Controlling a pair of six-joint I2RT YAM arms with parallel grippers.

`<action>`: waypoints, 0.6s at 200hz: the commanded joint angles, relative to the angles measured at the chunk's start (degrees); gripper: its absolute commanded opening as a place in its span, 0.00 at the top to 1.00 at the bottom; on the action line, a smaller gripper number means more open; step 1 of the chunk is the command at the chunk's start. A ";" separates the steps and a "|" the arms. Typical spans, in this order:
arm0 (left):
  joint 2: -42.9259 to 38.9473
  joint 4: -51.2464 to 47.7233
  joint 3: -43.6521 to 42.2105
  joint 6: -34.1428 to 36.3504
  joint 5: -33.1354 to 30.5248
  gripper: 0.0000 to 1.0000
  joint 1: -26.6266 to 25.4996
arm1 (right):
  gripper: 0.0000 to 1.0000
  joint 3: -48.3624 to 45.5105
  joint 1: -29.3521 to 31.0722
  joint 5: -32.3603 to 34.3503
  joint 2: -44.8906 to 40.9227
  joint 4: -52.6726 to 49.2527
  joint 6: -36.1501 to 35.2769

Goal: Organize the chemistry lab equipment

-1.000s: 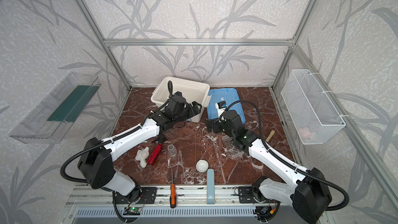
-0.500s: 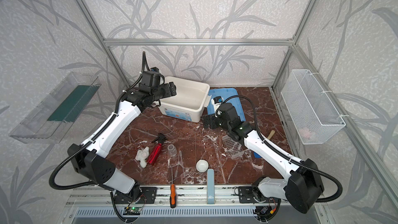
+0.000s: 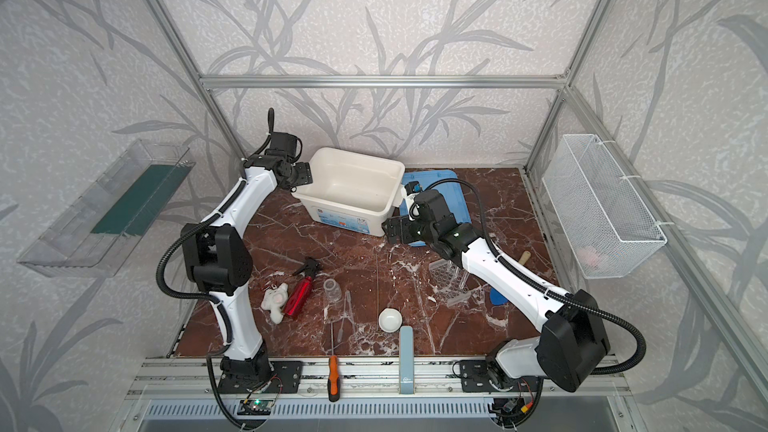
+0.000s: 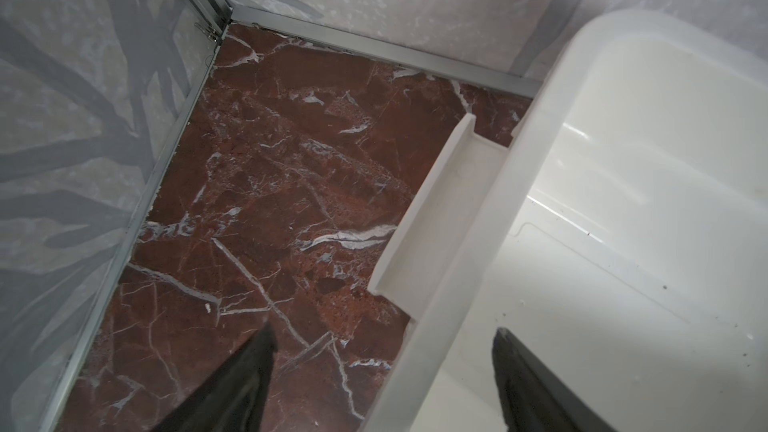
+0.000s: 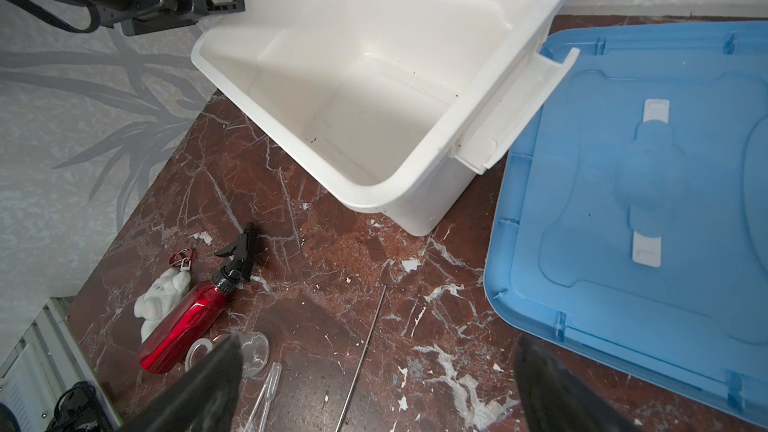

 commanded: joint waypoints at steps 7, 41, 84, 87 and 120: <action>-0.24 -8.42 2.35 -1.78 -5.78 0.36 -0.53 | 0.01 0.61 -0.22 -1.28 0.04 -0.42 0.89; -5.80 -7.25 -4.35 -2.89 -6.47 0.43 -0.69 | 0.01 0.52 -0.22 -1.56 0.29 -0.29 0.78; -9.34 -4.26 -11.54 -3.29 -6.04 0.51 -0.53 | 0.01 0.36 -0.22 -2.09 0.21 -0.19 0.96; -9.33 -4.80 -11.35 -3.51 -5.69 0.52 -0.53 | 0.00 0.30 -0.21 -2.09 0.12 -0.17 0.89; -12.35 -8.19 -12.55 -5.92 -4.80 0.53 -1.38 | 0.00 0.14 -0.18 -1.56 -0.05 -0.46 0.61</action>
